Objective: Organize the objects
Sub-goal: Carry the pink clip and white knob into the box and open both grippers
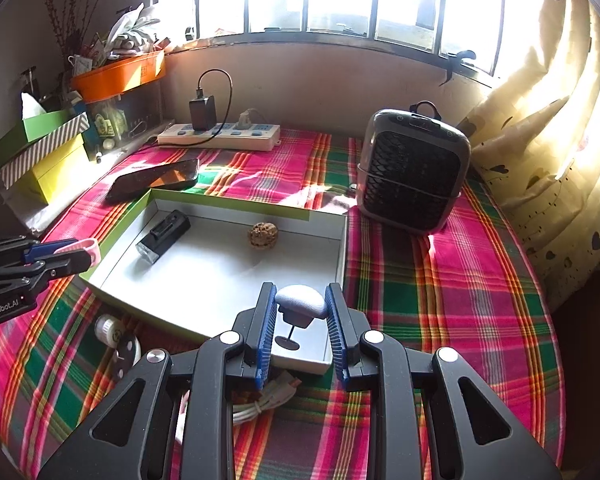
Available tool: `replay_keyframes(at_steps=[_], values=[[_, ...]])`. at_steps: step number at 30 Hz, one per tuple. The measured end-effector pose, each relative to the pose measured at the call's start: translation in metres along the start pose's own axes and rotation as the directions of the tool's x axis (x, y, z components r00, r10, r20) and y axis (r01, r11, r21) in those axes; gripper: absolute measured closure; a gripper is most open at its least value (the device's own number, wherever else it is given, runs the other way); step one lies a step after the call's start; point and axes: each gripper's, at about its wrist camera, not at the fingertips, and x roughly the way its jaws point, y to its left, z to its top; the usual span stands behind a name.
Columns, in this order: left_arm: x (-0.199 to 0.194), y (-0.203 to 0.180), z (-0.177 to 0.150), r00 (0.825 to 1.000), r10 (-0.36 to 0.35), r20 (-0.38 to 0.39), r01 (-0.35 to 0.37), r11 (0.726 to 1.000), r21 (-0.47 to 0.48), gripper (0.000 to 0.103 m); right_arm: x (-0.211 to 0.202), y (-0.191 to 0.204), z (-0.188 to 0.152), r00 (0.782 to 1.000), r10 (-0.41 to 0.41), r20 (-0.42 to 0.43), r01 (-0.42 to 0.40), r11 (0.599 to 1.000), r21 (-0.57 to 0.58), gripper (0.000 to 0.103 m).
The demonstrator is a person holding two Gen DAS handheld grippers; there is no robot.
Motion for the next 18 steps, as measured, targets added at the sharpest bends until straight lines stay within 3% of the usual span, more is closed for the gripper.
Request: replay_keyframes(at_steps=[18], values=[[0.064, -0.017, 0.043, 0.998, -0.016, -0.055, 0.018, 0.999, 0.027, 0.082, 0.076, -0.003, 0.034, 0.996, 0.016, -0.084, -0.016, 1.0, -0.003, 0.077]])
